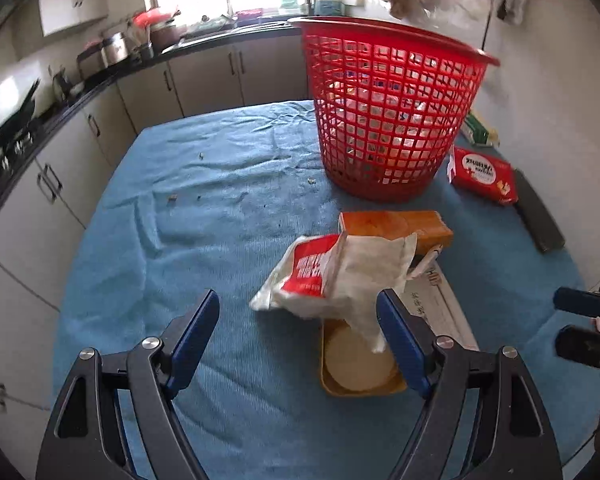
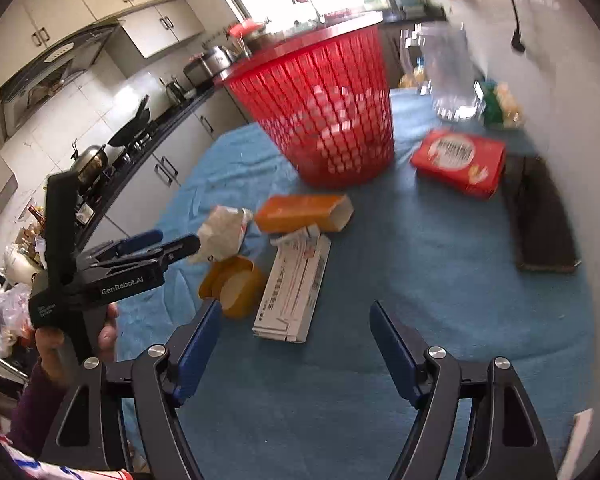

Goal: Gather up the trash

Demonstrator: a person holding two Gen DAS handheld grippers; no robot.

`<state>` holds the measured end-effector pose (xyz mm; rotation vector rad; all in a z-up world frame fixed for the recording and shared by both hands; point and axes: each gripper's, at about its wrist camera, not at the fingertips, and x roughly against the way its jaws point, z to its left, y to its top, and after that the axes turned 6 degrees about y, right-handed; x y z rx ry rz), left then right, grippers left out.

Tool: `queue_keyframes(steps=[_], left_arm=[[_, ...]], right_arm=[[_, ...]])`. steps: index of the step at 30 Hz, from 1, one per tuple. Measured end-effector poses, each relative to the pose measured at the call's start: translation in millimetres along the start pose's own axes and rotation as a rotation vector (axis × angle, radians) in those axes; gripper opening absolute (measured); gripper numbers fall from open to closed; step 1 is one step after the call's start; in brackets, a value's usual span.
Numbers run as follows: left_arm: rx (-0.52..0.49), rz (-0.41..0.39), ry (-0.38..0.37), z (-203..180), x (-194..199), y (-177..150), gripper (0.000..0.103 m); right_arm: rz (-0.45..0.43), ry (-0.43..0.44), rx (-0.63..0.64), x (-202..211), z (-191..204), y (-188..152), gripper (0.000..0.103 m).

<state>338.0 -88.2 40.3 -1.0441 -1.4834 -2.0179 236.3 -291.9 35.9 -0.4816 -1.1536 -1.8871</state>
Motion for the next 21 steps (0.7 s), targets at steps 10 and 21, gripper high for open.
queue_keyframes(steps=[10,21], left_arm=[[-0.081,0.0,0.067,-15,-24,11,0.081],[-0.097,0.101,0.102,-13,-51,3,0.0]], right_arm=[[0.118,-0.011,-0.044,-70,-5,1,0.08],[0.149,-0.168,0.141,-105,25,-9,0.08]])
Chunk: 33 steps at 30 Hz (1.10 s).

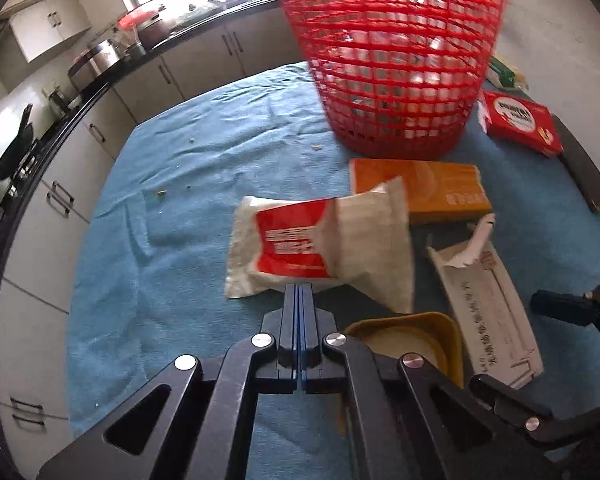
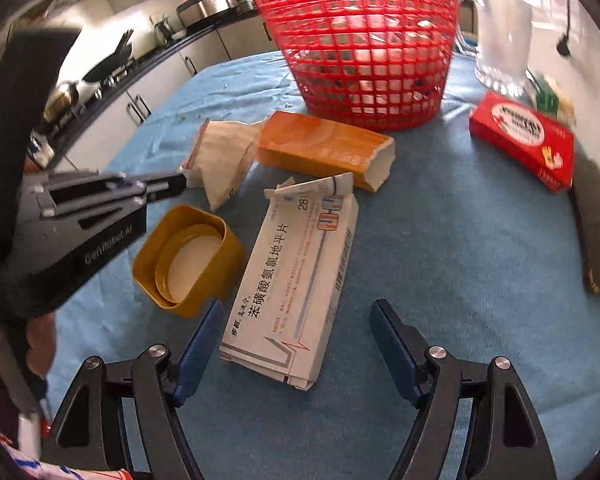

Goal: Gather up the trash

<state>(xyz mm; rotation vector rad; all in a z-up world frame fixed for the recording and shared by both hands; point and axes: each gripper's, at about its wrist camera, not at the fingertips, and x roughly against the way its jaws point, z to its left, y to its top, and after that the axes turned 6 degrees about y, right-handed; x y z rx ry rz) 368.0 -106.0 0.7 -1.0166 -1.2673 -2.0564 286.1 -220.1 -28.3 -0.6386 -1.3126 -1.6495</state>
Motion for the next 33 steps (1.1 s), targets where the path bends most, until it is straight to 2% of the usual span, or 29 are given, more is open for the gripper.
queue_keyframes(steps=[2,3,10,11,13,14,15,18,22,24,28,31,33], left_arm=[[0.037,0.001,-0.025,10,1,0,0.0],[0.056,-0.001,-0.036,16,3,0,0.0],[0.159,-0.028,-0.028,56,12,-3,0.0],[0.174,-0.031,-0.027,62,12,-5,0.003],[0.21,-0.02,-0.046,73,11,-9,0.028],[0.228,-0.02,-0.059,78,11,-11,0.054],[0.259,-0.032,-0.078,85,12,-14,0.07],[0.344,-0.039,-0.14,103,10,-21,0.074],[0.426,0.032,-0.265,110,-7,-22,0.076],[0.438,0.061,-0.296,106,-16,-20,0.076],[0.447,0.047,-0.298,98,-23,-9,0.077],[0.477,0.05,-0.313,96,-31,0,0.081],[0.505,0.091,-0.318,93,-41,5,0.082]], right_arm=[[-0.004,-0.037,0.031,-2,5,0,0.068],[-0.007,-0.013,0.032,-1,6,0,0.061],[-0.012,-0.027,0.002,8,-5,-7,0.059],[-0.013,-0.031,-0.003,12,-9,-10,0.059],[-0.015,-0.039,-0.019,16,-16,-14,0.059],[-0.017,-0.043,-0.029,19,-21,-16,0.059],[-0.022,-0.047,-0.046,23,-27,-19,0.059],[-0.041,-0.051,-0.085,31,-39,-25,0.06],[-0.072,-0.034,-0.121,38,-50,-30,0.06],[-0.084,-0.033,-0.116,39,-50,-32,0.06],[-0.087,-0.056,-0.077,37,-42,-33,0.061],[-0.092,-0.04,-0.079,37,-45,-34,0.061],[-0.097,-0.031,-0.078,37,-47,-35,0.061]])
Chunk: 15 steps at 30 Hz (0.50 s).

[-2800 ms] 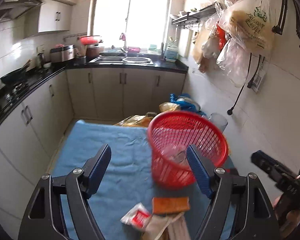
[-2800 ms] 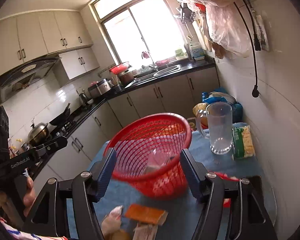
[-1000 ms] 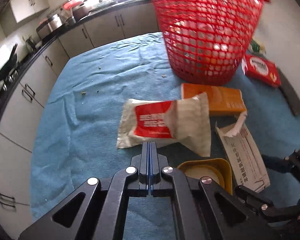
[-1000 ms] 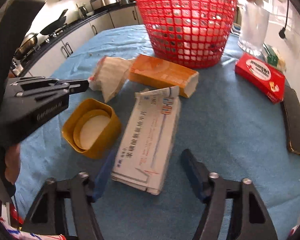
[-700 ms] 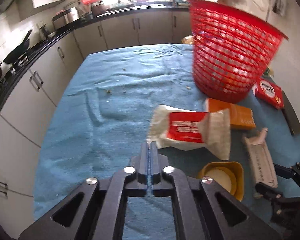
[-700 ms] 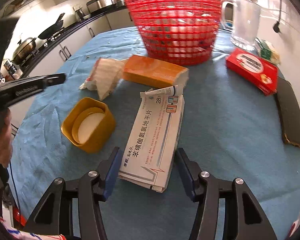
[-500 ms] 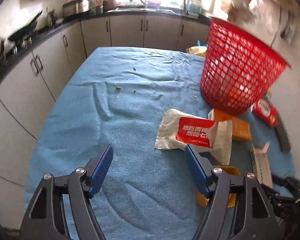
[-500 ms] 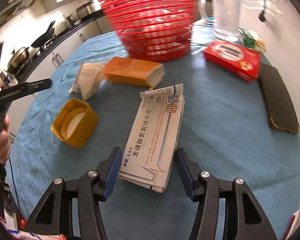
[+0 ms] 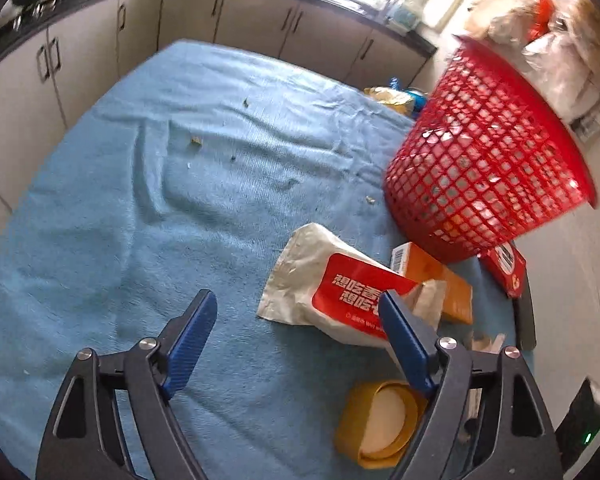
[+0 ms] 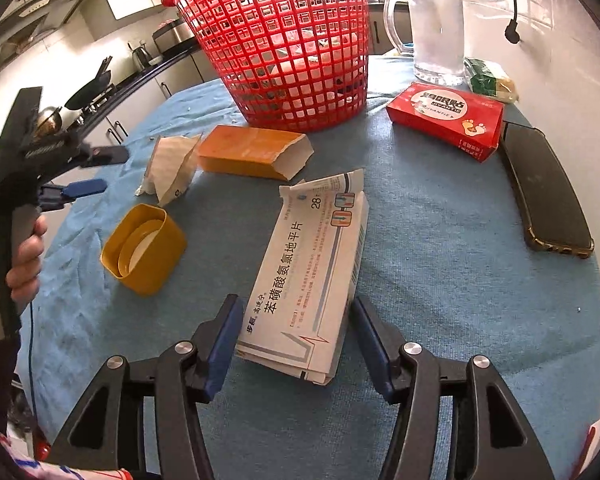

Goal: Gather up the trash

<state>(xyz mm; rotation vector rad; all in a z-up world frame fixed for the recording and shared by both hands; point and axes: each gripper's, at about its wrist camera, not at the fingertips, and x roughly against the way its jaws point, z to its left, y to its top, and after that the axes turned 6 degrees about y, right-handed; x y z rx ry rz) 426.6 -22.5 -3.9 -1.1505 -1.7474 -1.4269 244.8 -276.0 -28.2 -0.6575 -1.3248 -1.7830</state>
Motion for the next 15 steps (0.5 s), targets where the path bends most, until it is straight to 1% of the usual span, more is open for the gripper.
queue_keyframes(steps=[3,5,10,12,15], left_arm=[[0.041,0.066,-0.018,0,-15,1,0.082],[0.073,0.08,-0.019,-2,-19,5,0.082],[0.105,0.098,0.026,-19,-26,21,0.082],[0.106,0.118,0.025,-27,-31,25,0.082],[0.092,0.143,0.052,-40,-36,28,0.082]], right_arm=[[-0.007,0.006,0.004,1,0,-1,0.061],[-0.011,0.008,0.008,1,0,-2,0.061],[-0.022,0.009,0.015,1,0,-4,0.062],[-0.027,0.012,0.015,2,0,-4,0.062],[-0.033,0.02,0.014,3,-1,-5,0.062]])
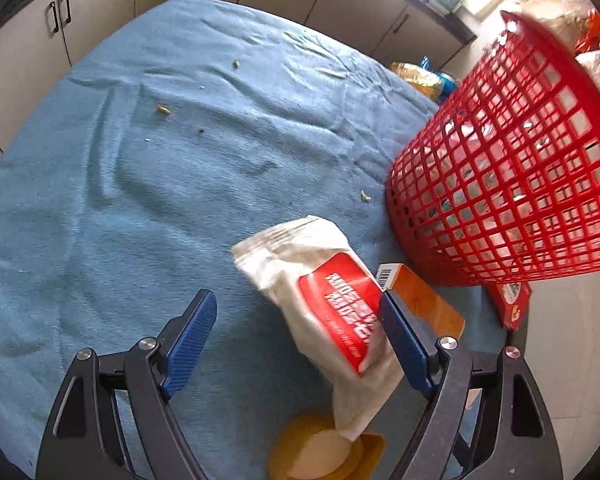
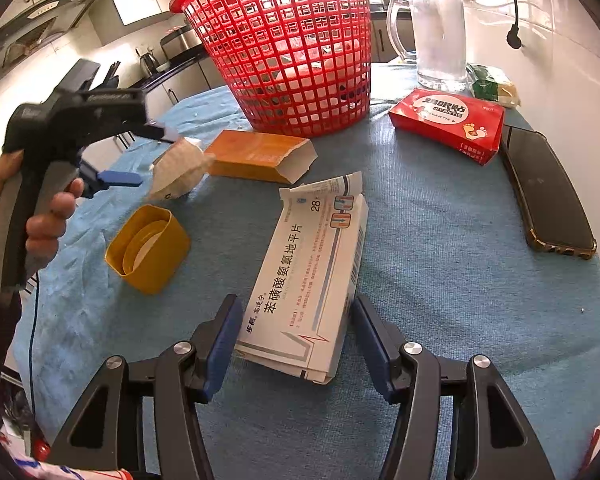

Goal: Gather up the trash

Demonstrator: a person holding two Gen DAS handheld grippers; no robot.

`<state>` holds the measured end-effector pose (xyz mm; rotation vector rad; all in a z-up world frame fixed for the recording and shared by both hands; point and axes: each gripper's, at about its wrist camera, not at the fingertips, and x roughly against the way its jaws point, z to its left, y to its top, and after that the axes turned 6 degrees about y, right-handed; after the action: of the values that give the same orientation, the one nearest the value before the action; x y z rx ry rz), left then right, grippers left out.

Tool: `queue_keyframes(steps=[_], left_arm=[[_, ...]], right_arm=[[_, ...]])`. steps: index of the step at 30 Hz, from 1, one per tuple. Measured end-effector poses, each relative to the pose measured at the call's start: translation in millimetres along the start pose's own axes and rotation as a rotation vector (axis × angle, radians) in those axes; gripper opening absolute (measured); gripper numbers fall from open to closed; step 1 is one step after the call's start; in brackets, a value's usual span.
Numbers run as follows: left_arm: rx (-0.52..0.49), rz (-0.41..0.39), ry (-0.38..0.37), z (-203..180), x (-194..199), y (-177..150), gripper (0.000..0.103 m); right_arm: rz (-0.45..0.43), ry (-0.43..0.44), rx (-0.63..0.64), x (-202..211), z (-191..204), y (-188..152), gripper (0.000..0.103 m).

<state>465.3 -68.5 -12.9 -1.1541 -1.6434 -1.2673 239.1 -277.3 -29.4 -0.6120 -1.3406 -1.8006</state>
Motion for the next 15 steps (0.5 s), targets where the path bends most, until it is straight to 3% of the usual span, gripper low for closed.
queue_keyframes(steps=[8,10,11,15], left_arm=[[-0.11,-0.051,0.092,-22,2,-15,0.082],[-0.12,-0.054,0.06,-20,8,-21,0.063],[-0.125,-0.046,0.027,-19,11,-23,0.042],[-0.154,-0.067,-0.02,-14,35,-31,0.019]], right_arm=[[-0.009,0.005,0.005,1,-1,-1,0.062],[-0.007,0.009,0.001,1,-2,0,0.062],[-0.005,0.014,-0.005,1,-3,1,0.062],[0.006,0.03,-0.038,1,-7,4,0.062]])
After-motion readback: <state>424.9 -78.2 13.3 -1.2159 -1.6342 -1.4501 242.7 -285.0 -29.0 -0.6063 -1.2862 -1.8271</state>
